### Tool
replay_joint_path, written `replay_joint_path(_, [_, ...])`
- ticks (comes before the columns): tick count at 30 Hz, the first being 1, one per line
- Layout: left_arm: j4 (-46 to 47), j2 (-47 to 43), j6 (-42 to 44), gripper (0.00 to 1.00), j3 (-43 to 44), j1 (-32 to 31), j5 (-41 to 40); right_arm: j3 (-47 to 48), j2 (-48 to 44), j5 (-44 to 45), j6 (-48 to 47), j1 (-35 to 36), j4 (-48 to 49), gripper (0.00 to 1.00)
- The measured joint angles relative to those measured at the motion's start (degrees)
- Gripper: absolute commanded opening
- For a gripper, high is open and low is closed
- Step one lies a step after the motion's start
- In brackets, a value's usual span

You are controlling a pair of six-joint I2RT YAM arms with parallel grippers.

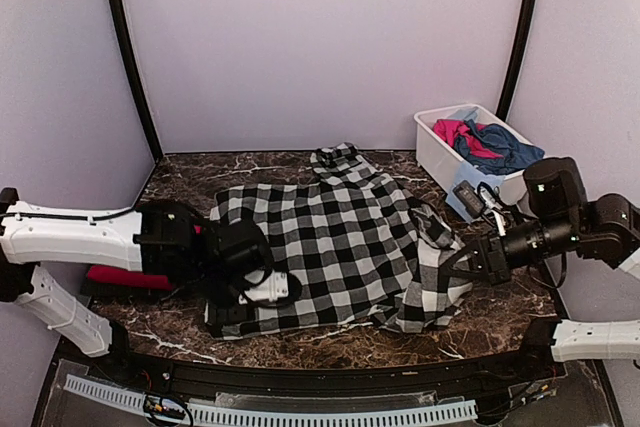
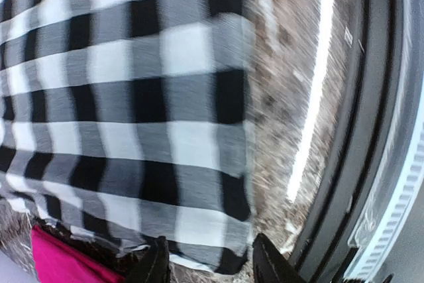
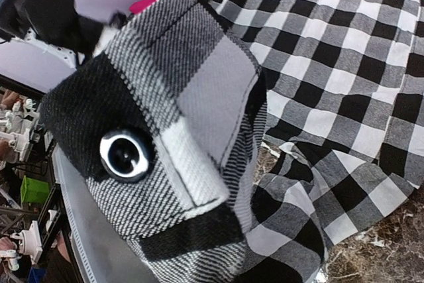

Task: Fold and stack the mixed laundry pile
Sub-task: Flatten out the crumpled shirt at the center of the board.

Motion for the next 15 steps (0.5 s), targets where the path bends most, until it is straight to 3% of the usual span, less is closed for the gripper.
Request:
replay_joint_path(6, [5.3,-1.1,-12.1,0.56,13.1,26.4,2.1,0.7,11.8,8.3,1.5,0.0,0.1,0.0])
replay_joint_path(11, [9.5,1.2,-20.7,0.57,14.4,40.1,8.8,3.2,24.0,16.6,0.6,-4.7,1.7,0.0])
replay_joint_path(13, [11.5,3.6,-23.6,0.56,14.6,44.8,11.3,3.4,27.4,19.8,-0.4,-7.9,3.0,0.06])
replay_joint_path(15, [13.3,6.1,-26.5,0.56,14.6,49.5,13.8,3.4,29.5,22.0,-0.9,-9.9,3.1,0.19])
